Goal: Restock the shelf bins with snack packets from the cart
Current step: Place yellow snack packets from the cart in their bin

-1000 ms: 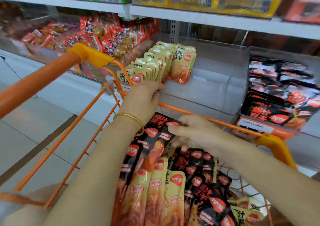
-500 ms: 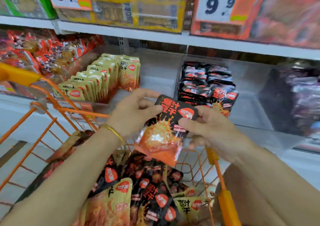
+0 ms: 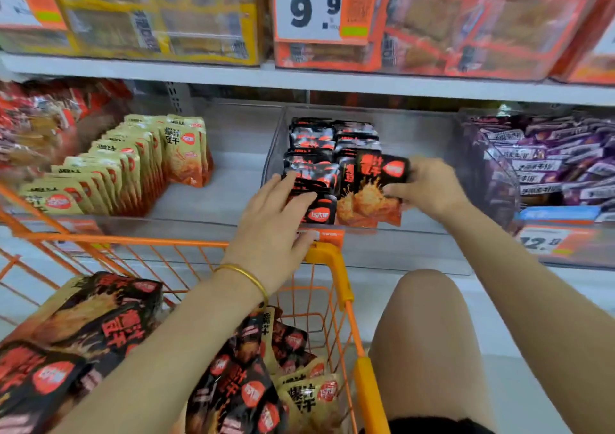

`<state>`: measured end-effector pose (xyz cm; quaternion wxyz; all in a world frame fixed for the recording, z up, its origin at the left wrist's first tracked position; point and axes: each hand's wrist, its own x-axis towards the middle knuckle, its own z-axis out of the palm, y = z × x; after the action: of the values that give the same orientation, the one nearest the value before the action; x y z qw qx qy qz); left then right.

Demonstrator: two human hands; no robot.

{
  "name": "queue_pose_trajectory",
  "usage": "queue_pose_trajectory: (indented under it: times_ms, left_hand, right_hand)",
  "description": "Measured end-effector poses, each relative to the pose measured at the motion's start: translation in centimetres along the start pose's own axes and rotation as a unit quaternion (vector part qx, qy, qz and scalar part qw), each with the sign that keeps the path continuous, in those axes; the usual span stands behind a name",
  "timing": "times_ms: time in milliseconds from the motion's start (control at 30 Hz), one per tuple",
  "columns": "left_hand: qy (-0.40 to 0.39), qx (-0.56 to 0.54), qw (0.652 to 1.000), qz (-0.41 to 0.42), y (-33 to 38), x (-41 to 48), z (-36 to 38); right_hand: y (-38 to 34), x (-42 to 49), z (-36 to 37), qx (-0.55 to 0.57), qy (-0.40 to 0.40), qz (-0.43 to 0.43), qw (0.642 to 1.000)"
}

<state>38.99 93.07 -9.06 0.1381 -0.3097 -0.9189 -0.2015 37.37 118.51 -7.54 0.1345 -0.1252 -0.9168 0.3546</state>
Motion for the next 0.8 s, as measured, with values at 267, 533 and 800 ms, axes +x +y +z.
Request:
queue_pose_trajectory:
  times_ms: [267,533,800]
  left_hand:
    - [0.005,0.016,1.000,0.011,-0.4,-0.6,0.2]
    - [0.019,-0.015,1.000,0.019,-0.7,-1.5,-0.4]
    - [-0.003,-0.024,1.000,-0.003,-3.0,-5.0,-3.3]
  right_hand:
    - [0.2,2.1,2.4,-0.138,-0.034,0.022,0.990]
    - [1.1,1.7,2.6,-0.026,-0.046,0.093,0.994]
    - [1.2,1.4,2.4,-0.004,-0.034,0.102,0.994]
